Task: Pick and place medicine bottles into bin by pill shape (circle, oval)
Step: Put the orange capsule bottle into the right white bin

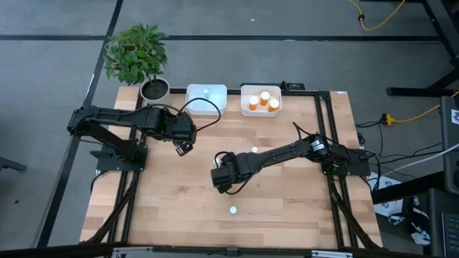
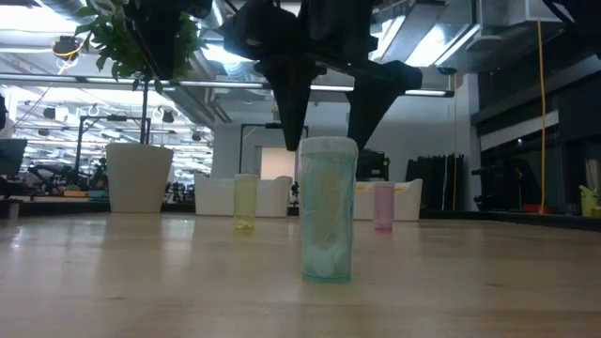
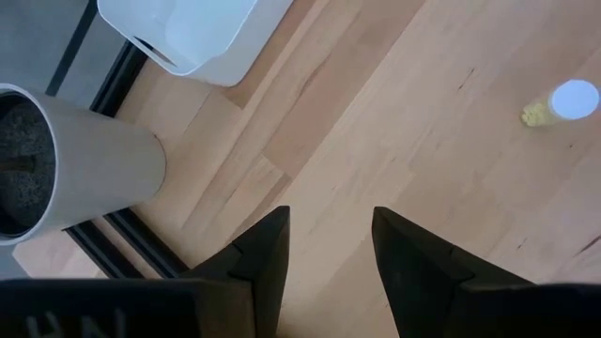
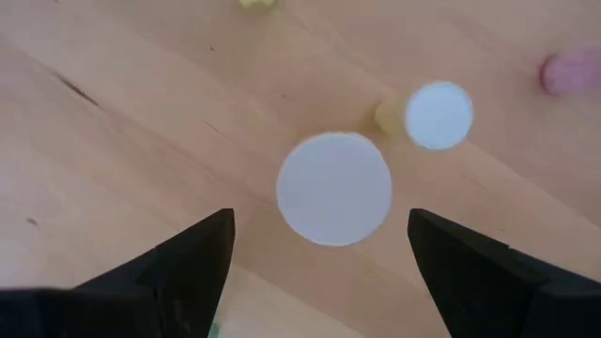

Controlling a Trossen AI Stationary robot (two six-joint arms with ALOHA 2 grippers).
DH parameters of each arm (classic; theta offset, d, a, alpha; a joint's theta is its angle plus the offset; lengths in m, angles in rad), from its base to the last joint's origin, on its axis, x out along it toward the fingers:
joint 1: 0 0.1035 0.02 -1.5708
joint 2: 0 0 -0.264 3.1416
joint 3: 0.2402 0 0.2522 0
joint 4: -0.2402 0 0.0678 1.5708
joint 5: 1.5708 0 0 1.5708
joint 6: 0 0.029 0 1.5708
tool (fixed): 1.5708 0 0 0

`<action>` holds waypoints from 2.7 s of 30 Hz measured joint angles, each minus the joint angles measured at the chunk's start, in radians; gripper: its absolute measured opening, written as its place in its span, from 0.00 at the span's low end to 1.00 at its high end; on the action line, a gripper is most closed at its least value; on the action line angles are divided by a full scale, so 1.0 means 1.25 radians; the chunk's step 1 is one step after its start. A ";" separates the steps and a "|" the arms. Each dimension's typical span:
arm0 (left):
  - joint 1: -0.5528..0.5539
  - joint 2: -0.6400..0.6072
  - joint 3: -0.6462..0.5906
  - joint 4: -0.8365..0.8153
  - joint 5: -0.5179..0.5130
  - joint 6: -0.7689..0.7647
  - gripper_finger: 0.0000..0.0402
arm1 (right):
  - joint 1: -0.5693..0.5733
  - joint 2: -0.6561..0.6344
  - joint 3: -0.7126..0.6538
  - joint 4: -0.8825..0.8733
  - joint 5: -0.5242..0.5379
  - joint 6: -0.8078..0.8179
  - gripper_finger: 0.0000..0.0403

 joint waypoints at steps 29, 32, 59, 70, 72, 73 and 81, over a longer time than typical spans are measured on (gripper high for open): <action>0.000 0.000 0.000 0.003 0.000 0.000 0.37 | -0.011 0.051 0.000 0.014 -0.018 -0.001 0.71; 0.000 0.000 0.000 0.002 0.000 0.000 0.37 | -0.011 0.051 0.000 0.014 -0.020 -0.001 0.65; 0.000 0.000 -0.001 0.005 0.022 -0.001 0.37 | -0.132 -0.102 0.233 -0.248 0.181 -0.258 0.52; 0.001 0.000 0.000 0.007 0.025 -0.002 0.37 | -0.393 -0.137 0.222 -0.245 0.204 -0.519 0.52; 0.001 0.000 0.000 0.007 0.025 -0.002 0.37 | -0.446 -0.137 0.221 -0.250 0.203 -0.552 0.52; 0.001 0.000 0.000 0.007 0.025 -0.002 0.37 | -0.470 -0.137 0.221 -0.246 0.204 -0.570 0.52; 0.001 0.000 0.000 0.007 0.025 -0.003 0.37 | -0.627 -0.139 0.178 -0.139 0.123 -0.725 0.53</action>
